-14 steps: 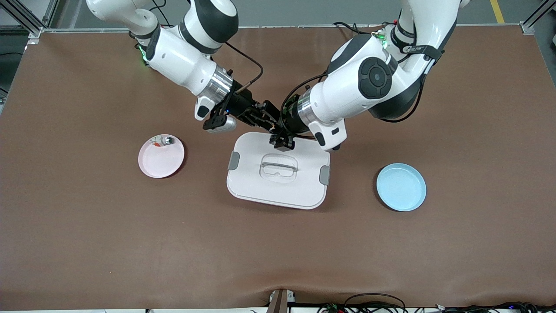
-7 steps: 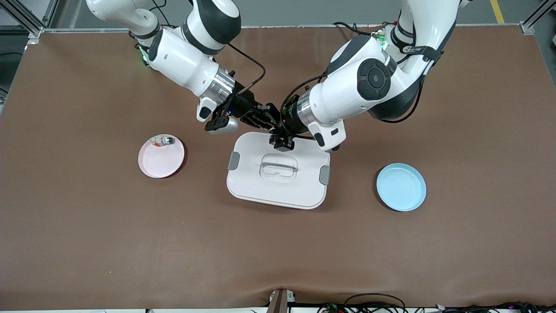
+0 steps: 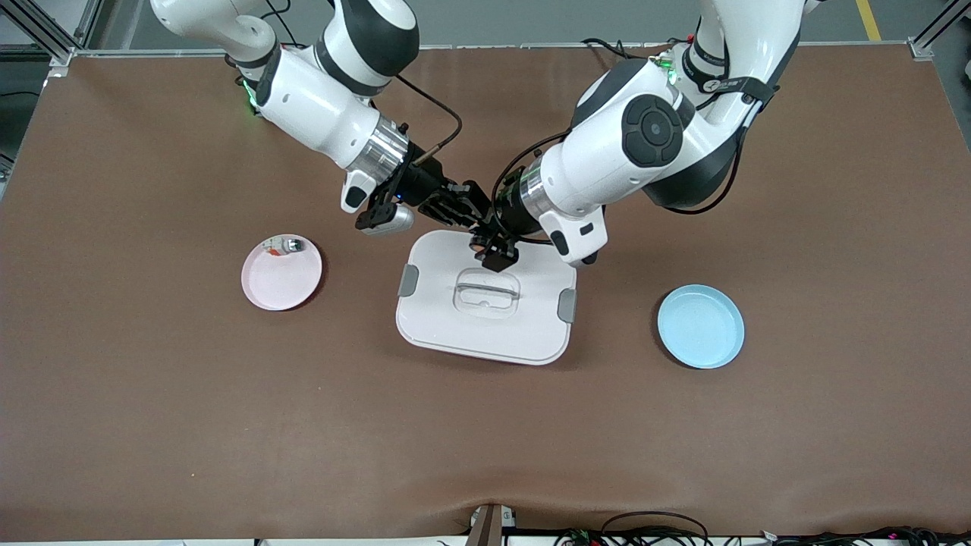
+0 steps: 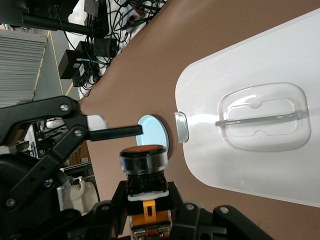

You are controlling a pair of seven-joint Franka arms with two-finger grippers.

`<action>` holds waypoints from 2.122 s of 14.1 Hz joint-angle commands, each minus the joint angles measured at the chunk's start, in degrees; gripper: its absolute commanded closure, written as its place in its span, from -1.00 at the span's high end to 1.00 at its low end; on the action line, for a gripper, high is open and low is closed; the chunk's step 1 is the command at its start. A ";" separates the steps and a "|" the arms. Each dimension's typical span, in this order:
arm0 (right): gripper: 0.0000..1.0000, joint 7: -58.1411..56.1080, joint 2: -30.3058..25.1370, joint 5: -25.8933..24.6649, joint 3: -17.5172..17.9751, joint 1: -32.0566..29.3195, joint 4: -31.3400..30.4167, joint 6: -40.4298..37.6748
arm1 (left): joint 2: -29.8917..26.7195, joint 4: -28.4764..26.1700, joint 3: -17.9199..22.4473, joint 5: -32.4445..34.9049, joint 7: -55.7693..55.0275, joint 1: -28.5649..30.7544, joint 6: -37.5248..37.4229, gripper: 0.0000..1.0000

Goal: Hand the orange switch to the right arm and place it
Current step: 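Grasp the switch with the right gripper and open the left gripper, then carry the switch to the white plate while the left gripper withdraws, then lower the switch onto the white plate with the right gripper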

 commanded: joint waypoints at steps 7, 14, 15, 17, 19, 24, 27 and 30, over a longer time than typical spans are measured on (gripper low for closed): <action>-1.00 -17.63 -0.95 -22.66 -0.51 -12.60 2.19 -20.31 | -6.03 0.16 0.55 8.59 14.67 6.87 -5.88 1.00; -1.00 -58.29 -6.66 -38.33 -0.68 -30.27 -1.56 -35.84 | -8.59 -1.24 0.47 21.33 46.93 15.74 -12.29 1.00; -1.00 -65.41 -7.19 -40.36 -0.68 -32.20 -2.80 -35.49 | -8.68 -1.24 0.47 21.78 51.93 17.06 -13.43 1.00; -1.00 -76.42 -8.07 -42.92 -0.68 -34.41 -4.73 -35.31 | -9.29 -1.50 0.56 21.87 60.99 19.44 -16.33 1.00; -1.00 -84.33 -9.39 -48.61 -0.68 -34.68 -7.63 -33.65 | -10.16 -1.42 0.56 23.52 68.46 21.73 -18.97 1.00; -1.00 -100.43 -12.21 -50.05 -0.68 -35.91 -21.87 -19.06 | -12.19 -1.16 0.47 24.24 84.73 29.54 -20.82 1.00; -1.00 -104.85 -9.66 -50.05 -0.68 -36.44 -24.59 -15.99 | -12.63 -0.80 0.55 24.33 98.08 32.81 -21.09 1.00; -1.00 -104.94 -7.29 -49.96 -0.68 -36.62 -29.60 -7.56 | -14.65 -0.80 0.47 24.07 100.49 34.04 -22.93 1.00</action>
